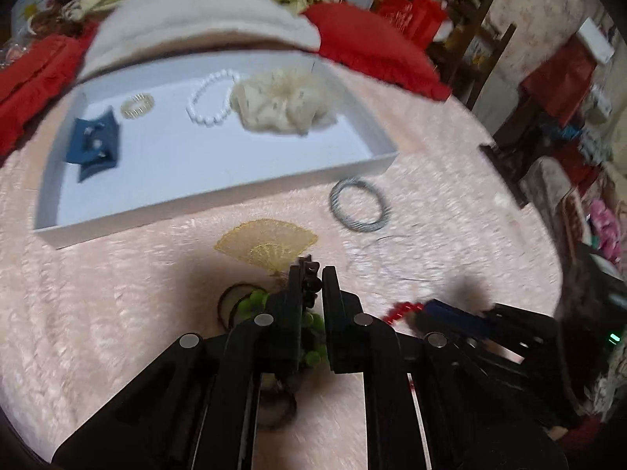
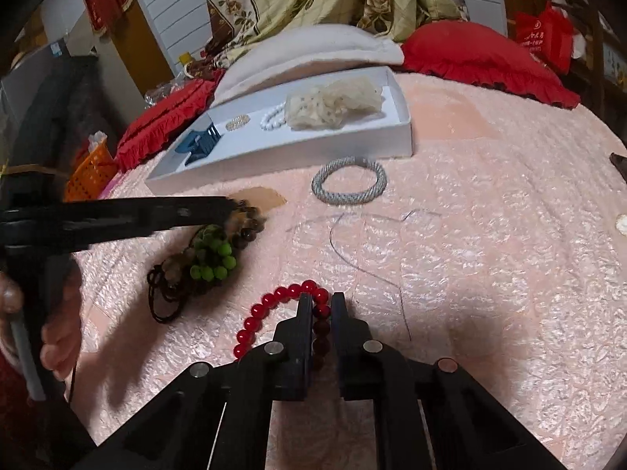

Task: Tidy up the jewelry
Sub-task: 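Grasp the dark brown bead bracelet with the left tool and lift it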

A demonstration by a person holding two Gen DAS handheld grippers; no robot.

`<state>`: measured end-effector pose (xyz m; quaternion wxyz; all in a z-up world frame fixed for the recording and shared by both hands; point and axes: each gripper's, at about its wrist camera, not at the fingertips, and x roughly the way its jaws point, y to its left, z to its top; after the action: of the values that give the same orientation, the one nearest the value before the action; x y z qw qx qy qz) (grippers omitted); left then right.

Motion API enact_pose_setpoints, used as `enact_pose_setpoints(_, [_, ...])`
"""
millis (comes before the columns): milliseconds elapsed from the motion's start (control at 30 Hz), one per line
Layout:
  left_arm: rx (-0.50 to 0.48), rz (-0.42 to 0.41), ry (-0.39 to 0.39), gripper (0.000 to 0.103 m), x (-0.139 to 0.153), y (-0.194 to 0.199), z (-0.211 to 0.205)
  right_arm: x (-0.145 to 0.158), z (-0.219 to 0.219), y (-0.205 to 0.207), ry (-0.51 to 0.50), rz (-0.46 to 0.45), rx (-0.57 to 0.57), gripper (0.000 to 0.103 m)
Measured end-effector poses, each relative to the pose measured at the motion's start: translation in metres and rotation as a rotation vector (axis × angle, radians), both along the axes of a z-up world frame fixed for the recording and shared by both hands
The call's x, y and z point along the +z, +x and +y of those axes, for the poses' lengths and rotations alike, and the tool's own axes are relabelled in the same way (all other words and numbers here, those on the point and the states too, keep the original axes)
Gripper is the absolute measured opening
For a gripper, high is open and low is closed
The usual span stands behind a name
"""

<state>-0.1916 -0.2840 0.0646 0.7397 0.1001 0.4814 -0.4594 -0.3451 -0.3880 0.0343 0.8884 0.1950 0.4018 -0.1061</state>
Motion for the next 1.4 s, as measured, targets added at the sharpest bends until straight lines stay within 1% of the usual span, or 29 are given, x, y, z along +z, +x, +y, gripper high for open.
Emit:
enact_pose_setpoints(100, [0.01, -0.015, -0.062, 0.008, 0.027, -0.014, 0.024, 0.016, 0.001, -0.009, -0.009, -0.035, -0.009, 0.009])
enact_pose_setpoints(200, [0.032, -0.047, -0.101, 0.008, 0.049, -0.026, 0.051, 0.03, 0.006, -0.017, -0.021, -0.061, -0.009, 0.009])
enact_pose_setpoints(267, [0.055, -0.061, -0.115, 0.008, 0.058, -0.032, 0.067, 0.038, 0.011, -0.024, -0.028, -0.076, -0.007, 0.009])
enact_pose_setpoints(367, [0.115, -0.123, -0.112, 0.008, 0.071, -0.043, 0.098, 0.047, 0.017, -0.032, -0.027, -0.093, -0.003, 0.009])
enact_pose_setpoints(433, [0.151, -0.162, -0.094, 0.008, 0.076, -0.05, 0.112, 0.052, 0.021, -0.038, -0.02, -0.104, 0.003, 0.009])
enact_pose_setpoints(600, [0.202, -0.201, -0.08, 0.008, 0.081, -0.064, 0.134, 0.064, 0.031, -0.044, 0.018, -0.134, 0.024, 0.009])
enact_pose_setpoints(733, [0.22, -0.224, -0.084, 0.008, 0.085, -0.074, 0.144, 0.076, 0.041, -0.048, 0.039, -0.161, 0.045, 0.009])
enact_pose_setpoints(900, [0.232, -0.239, -0.107, 0.008, 0.093, -0.08, 0.154, 0.089, 0.052, -0.051, 0.022, -0.181, 0.064, 0.009])
enact_pose_setpoints(1000, [0.236, -0.254, -0.103, 0.008, 0.095, -0.082, 0.157, 0.094, 0.059, -0.052, 0.006, -0.187, 0.073, 0.009])
enact_pose_setpoints(1067, [0.239, -0.256, -0.092, 0.008, 0.092, -0.082, 0.158, 0.095, 0.061, -0.052, 0.001, -0.184, 0.078, 0.009])
enact_pose_setpoints(1133, [0.225, -0.248, -0.053, 0.008, 0.078, -0.079, 0.155, 0.092, 0.063, -0.051, 0.0, -0.176, 0.082, 0.009])
enact_pose_setpoints(1233, [0.211, -0.211, 0.037, 0.009, 0.044, -0.075, 0.148, 0.085, 0.065, -0.049, 0.008, -0.149, 0.091, 0.009])
enact_pose_setpoints(1300, [0.212, -0.164, 0.109, 0.009, 0.008, -0.069, 0.145, 0.078, 0.066, -0.047, 0.016, -0.131, 0.099, 0.009])
enact_pose_setpoints(1333, [0.215, -0.137, 0.129, 0.009, -0.006, -0.065, 0.146, 0.074, 0.065, -0.046, 0.02, -0.124, 0.102, 0.009])
enact_pose_setpoints(1400, [0.221, -0.074, 0.126, 0.009, -0.027, -0.057, 0.15, 0.063, 0.063, -0.042, 0.042, -0.108, 0.107, 0.009])
